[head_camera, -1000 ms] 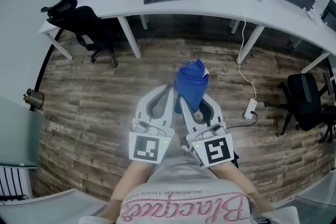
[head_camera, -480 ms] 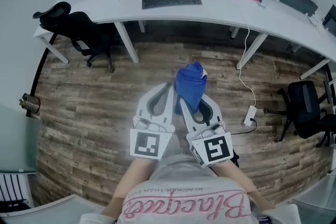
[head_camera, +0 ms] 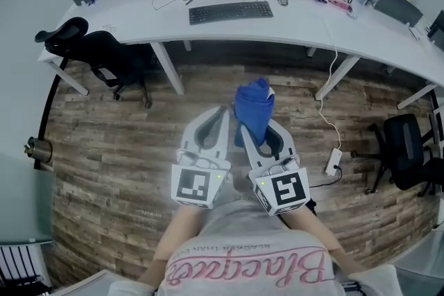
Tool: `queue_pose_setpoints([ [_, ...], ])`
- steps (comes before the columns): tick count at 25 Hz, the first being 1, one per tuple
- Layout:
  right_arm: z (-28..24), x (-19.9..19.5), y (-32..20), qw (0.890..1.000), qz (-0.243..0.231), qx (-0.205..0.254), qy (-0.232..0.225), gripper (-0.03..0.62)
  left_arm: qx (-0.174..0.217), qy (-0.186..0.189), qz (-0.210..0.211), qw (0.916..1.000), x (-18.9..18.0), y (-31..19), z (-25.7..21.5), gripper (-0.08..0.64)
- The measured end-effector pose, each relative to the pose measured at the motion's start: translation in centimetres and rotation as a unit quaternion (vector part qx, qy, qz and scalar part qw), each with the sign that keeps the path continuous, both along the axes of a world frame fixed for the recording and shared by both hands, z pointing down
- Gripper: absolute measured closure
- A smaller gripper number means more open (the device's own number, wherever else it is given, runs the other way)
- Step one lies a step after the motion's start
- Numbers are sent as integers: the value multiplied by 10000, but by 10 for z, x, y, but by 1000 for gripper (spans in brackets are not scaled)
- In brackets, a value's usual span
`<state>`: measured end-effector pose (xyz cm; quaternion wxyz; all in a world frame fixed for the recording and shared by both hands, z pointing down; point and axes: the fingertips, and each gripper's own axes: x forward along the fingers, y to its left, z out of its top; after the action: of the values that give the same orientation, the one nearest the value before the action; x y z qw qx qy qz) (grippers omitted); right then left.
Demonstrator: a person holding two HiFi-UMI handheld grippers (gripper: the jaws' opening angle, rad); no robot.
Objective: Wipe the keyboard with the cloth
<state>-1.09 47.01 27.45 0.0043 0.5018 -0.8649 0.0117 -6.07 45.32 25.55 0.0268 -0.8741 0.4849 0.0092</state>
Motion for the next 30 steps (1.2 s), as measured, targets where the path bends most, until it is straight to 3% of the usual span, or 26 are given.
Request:
queue_pose_setpoints([
  [9,2,-28,-94,9997,-72,-212,-99,491,14,-93,190,9998,-33,-81,2,554],
  [22,16,-38,-149,9989,54,-433,-163,491,-275,53,179,9994,-55,-142,26,554],
  [30,27,-29,-188,9987,-25,-476,-181,491,-327,30,93,9994,-46,-184,35,554],
])
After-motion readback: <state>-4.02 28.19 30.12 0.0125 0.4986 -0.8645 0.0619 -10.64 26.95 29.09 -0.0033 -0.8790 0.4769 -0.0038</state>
